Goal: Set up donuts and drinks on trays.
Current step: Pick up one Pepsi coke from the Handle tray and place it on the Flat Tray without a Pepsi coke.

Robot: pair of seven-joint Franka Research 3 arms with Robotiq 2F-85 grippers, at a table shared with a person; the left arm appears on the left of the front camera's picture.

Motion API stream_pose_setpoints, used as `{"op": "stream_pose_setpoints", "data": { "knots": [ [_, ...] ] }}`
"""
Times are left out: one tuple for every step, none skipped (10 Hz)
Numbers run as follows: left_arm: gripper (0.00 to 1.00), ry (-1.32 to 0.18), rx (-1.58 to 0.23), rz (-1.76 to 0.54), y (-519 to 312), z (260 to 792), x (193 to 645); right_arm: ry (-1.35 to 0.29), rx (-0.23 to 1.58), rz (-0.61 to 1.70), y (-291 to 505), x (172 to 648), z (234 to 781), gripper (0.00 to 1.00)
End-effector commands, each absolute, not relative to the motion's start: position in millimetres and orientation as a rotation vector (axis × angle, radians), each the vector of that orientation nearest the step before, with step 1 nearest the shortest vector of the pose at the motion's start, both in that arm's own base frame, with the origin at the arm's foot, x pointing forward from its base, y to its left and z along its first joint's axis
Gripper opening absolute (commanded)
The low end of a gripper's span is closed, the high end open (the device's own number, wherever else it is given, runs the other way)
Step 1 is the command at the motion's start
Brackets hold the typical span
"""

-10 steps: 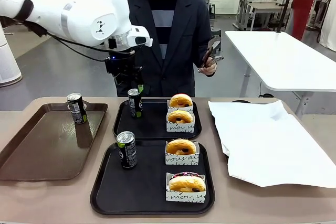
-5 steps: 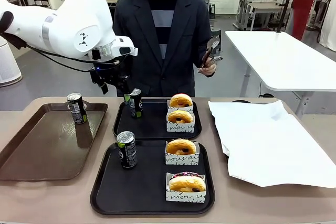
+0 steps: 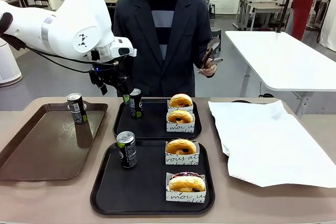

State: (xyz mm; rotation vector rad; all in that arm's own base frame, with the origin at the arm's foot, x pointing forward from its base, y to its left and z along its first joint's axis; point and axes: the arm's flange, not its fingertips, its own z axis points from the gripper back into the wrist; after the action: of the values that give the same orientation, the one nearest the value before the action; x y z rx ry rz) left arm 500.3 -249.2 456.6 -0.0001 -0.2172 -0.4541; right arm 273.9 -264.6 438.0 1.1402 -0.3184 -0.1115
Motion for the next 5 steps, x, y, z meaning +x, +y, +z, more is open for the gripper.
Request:
{"op": "stream_pose_setpoints", "data": {
  "knots": [
    [1.0, -0.22, 0.0, -0.455, -249, 458, 501, -0.347, 1.162, -0.103, -264, 275, 439, 1.0],
    [1.0, -0.22, 0.0, -0.455, -249, 458, 501, -0.347, 1.162, -0.103, -264, 275, 439, 1.0],
    [1.0, -0.217, 0.0, -0.455, -250, 457, 500, -0.347, 1.162, -0.103, -264, 275, 439, 1.0],
    [1.0, -0.249, -0.077, -0.412, -228, 468, 501, -0.347, 1.162, -0.103, -264, 275, 439, 1.0],
    [1.0, -0.258, -0.175, -0.359, -194, 482, 500, -0.347, 1.162, -0.103, -264, 275, 439, 1.0]
  ]
}}
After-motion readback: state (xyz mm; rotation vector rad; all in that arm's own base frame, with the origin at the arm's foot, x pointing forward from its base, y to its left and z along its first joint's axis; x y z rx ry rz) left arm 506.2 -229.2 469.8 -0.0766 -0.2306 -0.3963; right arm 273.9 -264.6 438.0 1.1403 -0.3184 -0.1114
